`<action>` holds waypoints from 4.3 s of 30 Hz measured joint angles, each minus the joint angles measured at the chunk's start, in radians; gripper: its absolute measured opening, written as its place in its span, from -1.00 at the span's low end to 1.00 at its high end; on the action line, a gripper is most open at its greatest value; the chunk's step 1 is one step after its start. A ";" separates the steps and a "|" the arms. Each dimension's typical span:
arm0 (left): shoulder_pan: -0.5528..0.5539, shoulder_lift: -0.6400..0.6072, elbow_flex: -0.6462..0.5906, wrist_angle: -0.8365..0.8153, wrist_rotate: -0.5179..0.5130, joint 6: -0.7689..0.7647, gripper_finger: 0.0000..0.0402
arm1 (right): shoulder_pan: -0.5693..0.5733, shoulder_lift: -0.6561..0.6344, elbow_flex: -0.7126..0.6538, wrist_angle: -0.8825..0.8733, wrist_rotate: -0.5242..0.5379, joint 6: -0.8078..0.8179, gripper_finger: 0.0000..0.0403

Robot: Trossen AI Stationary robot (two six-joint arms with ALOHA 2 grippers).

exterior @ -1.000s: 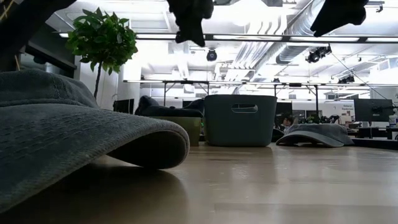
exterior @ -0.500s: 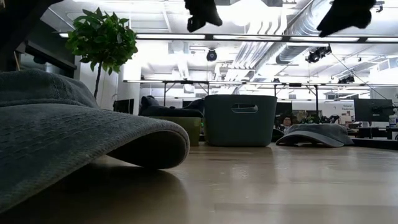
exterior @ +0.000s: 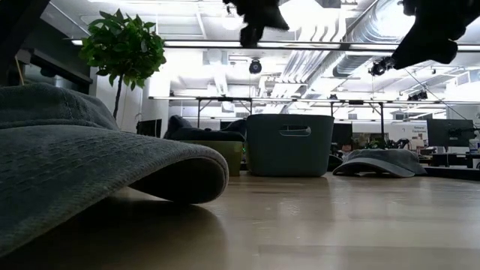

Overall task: Pick & Place hat
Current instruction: Put the top gray cap into the blue green bin

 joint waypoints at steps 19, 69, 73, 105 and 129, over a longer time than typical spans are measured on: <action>-0.020 -0.408 -0.595 0.463 -0.062 -0.190 -1.00 | -0.270 -0.008 0.004 0.004 0.032 0.083 -0.19; 0.258 -0.738 -0.792 0.258 0.290 0.213 -1.00 | -1.181 0.870 0.607 -0.319 -0.373 -0.112 -0.19; 0.257 -0.737 -0.792 0.221 0.304 0.241 -1.00 | -1.182 0.892 0.563 -0.303 -0.352 -0.064 -0.19; 0.255 -0.737 -0.791 0.201 0.382 0.294 -1.00 | -1.242 0.904 0.171 0.152 -0.551 0.376 0.45; 0.255 -0.737 -0.791 0.163 0.381 0.290 -1.00 | -1.299 0.946 0.146 0.225 -0.454 0.424 0.41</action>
